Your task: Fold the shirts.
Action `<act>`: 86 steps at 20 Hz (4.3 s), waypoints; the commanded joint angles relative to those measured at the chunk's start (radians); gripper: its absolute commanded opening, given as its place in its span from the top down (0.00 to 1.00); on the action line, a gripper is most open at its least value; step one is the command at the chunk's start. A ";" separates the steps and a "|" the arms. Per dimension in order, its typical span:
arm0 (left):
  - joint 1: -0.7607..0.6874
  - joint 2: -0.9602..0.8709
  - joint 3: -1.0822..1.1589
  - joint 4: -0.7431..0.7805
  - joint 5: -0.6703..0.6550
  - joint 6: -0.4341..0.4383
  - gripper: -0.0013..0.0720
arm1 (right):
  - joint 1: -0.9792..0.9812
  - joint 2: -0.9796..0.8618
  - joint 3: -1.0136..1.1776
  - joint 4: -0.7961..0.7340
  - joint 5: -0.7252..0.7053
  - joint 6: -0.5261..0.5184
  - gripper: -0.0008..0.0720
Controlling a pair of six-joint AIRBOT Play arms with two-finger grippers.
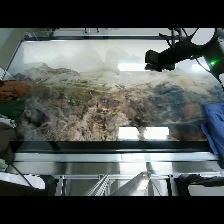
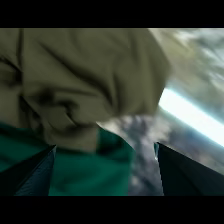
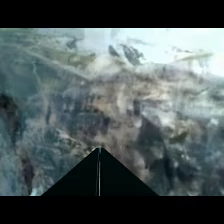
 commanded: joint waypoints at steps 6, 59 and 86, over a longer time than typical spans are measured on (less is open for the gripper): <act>0.039 -0.311 0.214 -0.041 -0.074 0.034 0.00 | 0.001 -0.033 0.000 0.023 -0.023 0.000 0.97; -0.800 0.013 -0.284 -0.261 0.467 0.104 0.93 | -0.261 -0.114 -0.315 0.408 0.063 -0.262 0.27; -0.866 -0.346 -0.078 -0.801 0.161 0.127 0.94 | -0.338 0.098 -0.730 0.717 0.043 -0.584 0.35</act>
